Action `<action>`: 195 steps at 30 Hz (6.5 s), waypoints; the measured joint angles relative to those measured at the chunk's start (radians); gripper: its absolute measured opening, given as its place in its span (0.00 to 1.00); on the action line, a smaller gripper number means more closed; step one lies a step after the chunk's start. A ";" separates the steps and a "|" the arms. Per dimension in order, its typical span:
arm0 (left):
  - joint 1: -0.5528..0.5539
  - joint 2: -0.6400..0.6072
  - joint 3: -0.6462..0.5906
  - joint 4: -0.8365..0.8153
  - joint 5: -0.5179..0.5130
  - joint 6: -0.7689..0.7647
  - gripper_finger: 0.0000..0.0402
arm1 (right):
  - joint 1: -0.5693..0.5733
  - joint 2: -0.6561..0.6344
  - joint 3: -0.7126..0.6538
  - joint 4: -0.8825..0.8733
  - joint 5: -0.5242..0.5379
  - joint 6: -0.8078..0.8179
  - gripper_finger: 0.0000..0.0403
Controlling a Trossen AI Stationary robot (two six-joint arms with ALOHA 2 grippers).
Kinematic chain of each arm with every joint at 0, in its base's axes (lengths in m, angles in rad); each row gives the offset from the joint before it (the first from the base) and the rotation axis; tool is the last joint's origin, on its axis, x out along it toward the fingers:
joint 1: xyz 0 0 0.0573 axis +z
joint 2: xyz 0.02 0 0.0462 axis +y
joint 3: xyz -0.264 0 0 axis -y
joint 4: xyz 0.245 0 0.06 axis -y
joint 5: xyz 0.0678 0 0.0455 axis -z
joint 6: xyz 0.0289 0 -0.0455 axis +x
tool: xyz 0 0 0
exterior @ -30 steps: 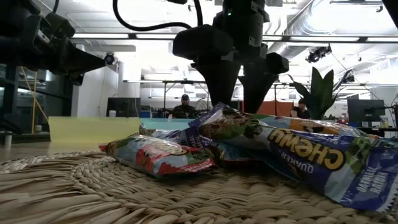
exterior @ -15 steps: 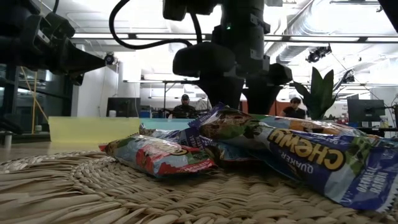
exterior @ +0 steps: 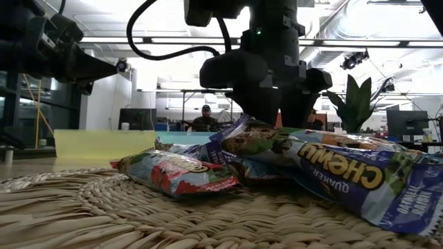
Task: Pick and place Granola Bars by type
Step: Put the orange granola bar into the blue bin
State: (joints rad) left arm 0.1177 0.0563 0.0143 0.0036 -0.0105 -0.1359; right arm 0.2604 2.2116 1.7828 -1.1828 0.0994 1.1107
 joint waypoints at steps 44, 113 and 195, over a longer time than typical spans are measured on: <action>0.000 0.000 0.000 0.000 0.000 0.000 0.00 | 0.000 -0.021 0.004 -0.001 0.005 -0.018 0.30; 0.000 0.000 0.000 0.000 0.000 0.000 0.00 | -0.796 -0.464 0.003 0.056 0.313 -0.606 0.24; 0.000 0.000 0.000 0.000 0.000 0.000 0.00 | -0.919 -0.172 -0.212 0.197 0.139 -0.800 0.47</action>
State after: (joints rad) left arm 0.1177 0.0565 0.0145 0.0032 -0.0101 -0.1357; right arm -0.6583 2.0393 1.5705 -0.9861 0.2380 0.3103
